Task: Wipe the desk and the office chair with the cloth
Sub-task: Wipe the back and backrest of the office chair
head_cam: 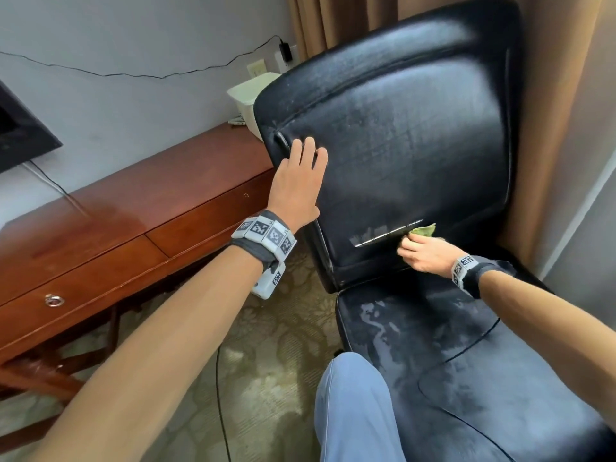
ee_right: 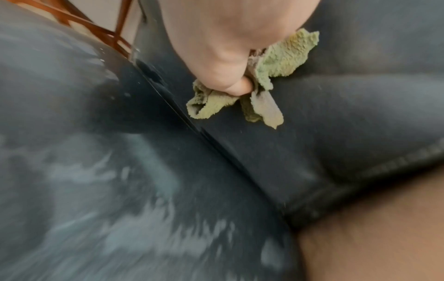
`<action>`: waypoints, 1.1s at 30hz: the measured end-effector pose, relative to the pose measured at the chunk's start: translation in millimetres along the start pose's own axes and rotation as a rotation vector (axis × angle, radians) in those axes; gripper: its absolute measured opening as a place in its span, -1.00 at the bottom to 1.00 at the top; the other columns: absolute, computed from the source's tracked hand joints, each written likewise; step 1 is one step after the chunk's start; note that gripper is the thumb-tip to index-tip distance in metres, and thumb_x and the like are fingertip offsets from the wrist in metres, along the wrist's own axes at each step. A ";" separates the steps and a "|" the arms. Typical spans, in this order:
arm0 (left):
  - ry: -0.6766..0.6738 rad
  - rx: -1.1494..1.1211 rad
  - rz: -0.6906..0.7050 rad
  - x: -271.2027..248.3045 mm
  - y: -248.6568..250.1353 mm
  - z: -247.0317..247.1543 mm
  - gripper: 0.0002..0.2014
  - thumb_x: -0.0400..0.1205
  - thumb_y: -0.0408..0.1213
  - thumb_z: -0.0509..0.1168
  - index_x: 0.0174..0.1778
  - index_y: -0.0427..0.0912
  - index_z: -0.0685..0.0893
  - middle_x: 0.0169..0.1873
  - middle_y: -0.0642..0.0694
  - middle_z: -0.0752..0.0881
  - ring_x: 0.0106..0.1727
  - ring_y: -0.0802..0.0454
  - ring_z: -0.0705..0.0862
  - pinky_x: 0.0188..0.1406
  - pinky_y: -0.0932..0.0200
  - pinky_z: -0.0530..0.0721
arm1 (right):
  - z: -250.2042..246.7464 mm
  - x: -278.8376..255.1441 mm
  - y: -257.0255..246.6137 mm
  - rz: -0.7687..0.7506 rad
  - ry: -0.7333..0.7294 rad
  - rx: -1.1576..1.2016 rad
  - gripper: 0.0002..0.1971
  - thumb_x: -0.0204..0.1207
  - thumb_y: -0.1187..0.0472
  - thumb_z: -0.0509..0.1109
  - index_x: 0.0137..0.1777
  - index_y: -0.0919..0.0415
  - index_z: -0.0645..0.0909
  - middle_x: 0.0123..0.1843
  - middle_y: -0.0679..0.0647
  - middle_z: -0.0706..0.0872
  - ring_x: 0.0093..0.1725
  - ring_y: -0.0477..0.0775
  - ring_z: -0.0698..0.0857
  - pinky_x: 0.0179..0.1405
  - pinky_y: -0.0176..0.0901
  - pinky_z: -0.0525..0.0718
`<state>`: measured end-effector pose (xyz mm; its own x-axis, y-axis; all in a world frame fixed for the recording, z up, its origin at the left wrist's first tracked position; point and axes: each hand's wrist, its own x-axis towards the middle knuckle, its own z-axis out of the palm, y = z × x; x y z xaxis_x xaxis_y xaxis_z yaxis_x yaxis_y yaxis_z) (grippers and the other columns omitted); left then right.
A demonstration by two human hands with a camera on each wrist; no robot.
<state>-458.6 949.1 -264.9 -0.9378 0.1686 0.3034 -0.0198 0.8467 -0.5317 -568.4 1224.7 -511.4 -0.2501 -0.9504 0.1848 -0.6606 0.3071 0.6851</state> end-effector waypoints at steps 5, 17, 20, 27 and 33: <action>-0.009 0.025 -0.014 -0.7 1.2 -1.3 0.20 0.31 0.09 0.71 0.73 -0.24 0.17 0.71 -0.35 0.21 0.72 -0.37 0.22 0.44 -0.08 0.55 | 14.2 -70.5 1.5 0.302 -0.120 0.181 -0.93 0.41 0.28 0.53 -0.25 0.28 0.75 -0.17 0.19 0.65 -0.06 0.33 0.62 -0.08 0.21 0.62; -0.001 0.080 0.063 20.5 23.5 -22.9 0.09 0.34 -0.07 0.70 0.70 -0.11 0.20 0.67 -0.26 0.25 0.64 -0.32 0.30 0.47 -0.17 0.45 | -2.2 -102.4 55.2 2.182 0.894 1.163 -0.63 0.37 0.24 0.47 0.20 0.20 0.80 0.04 0.04 0.85 0.09 0.09 0.82 0.21 -0.23 0.73; 0.002 0.106 0.094 21.2 15.2 -14.8 0.16 0.38 0.04 0.69 0.76 -0.08 0.11 0.73 -0.26 0.16 0.69 -0.33 0.22 0.53 -0.18 0.41 | 3.5 -102.5 82.4 2.251 1.043 1.166 -0.63 0.38 0.25 0.49 0.20 0.19 0.82 0.06 0.01 0.86 0.11 0.01 0.83 0.12 -0.47 0.66; 0.053 0.104 0.133 20.4 5.1 -9.5 0.14 0.35 0.12 0.69 0.75 -0.07 0.19 0.69 -0.24 0.27 0.65 -0.31 0.29 0.51 -0.19 0.46 | 7.8 -47.9 48.1 2.258 1.091 0.958 -0.72 0.41 0.27 0.37 0.09 0.24 0.77 -0.01 0.15 0.83 -0.06 0.06 0.73 0.10 -0.21 0.64; 0.055 0.051 0.117 15.7 9.4 -8.0 0.13 0.35 0.02 0.72 0.75 -0.08 0.22 0.69 -0.25 0.26 0.66 -0.32 0.28 0.55 -0.21 0.43 | 38.4 25.3 -60.6 2.370 0.720 1.740 -0.75 0.37 0.31 0.60 0.06 0.16 0.78 0.08 0.11 0.86 0.09 0.15 0.81 0.35 0.12 0.72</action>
<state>-470.8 963.7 -258.8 -0.9143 0.2936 0.2792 0.0699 0.7931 -0.6050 -561.8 1183.9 -575.3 -0.7712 0.4721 -0.4270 0.2269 -0.4228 -0.8774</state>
